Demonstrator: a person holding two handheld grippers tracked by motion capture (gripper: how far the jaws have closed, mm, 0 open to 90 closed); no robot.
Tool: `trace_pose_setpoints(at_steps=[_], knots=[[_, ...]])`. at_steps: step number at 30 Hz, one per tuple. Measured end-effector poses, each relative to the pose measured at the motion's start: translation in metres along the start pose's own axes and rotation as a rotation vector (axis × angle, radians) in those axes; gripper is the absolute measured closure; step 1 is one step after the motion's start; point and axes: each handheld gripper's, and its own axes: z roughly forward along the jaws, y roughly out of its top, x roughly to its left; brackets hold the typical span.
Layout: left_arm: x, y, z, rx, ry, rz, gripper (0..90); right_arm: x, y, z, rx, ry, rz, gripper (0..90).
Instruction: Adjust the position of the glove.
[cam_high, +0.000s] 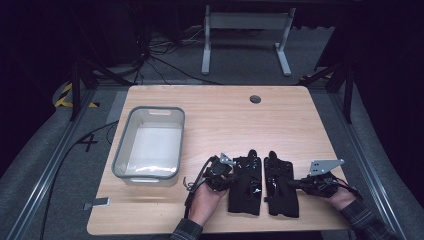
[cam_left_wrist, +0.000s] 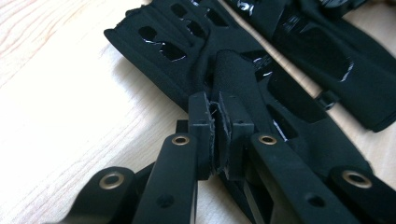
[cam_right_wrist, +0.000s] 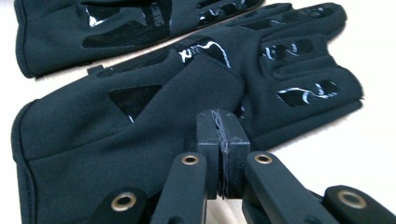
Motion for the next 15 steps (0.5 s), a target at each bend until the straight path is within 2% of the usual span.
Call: trace_pose_setpoints(at_steps=[6,11,15], knots=[[-0.001,0.006,-0.006,-0.034,-0.042,-0.001,85.1,0.001,0.004,0.004,0.004,0.003,0.010,89.6],[-0.003,0.013,-0.008,-0.076,-0.081,-0.009,85.1,0.003,0.010,0.010,0.007,0.011,0.004,89.7],[-0.003,0.019,-0.011,-0.094,-0.098,0.001,85.2,0.004,0.014,0.014,0.012,0.011,-0.009,89.8]])
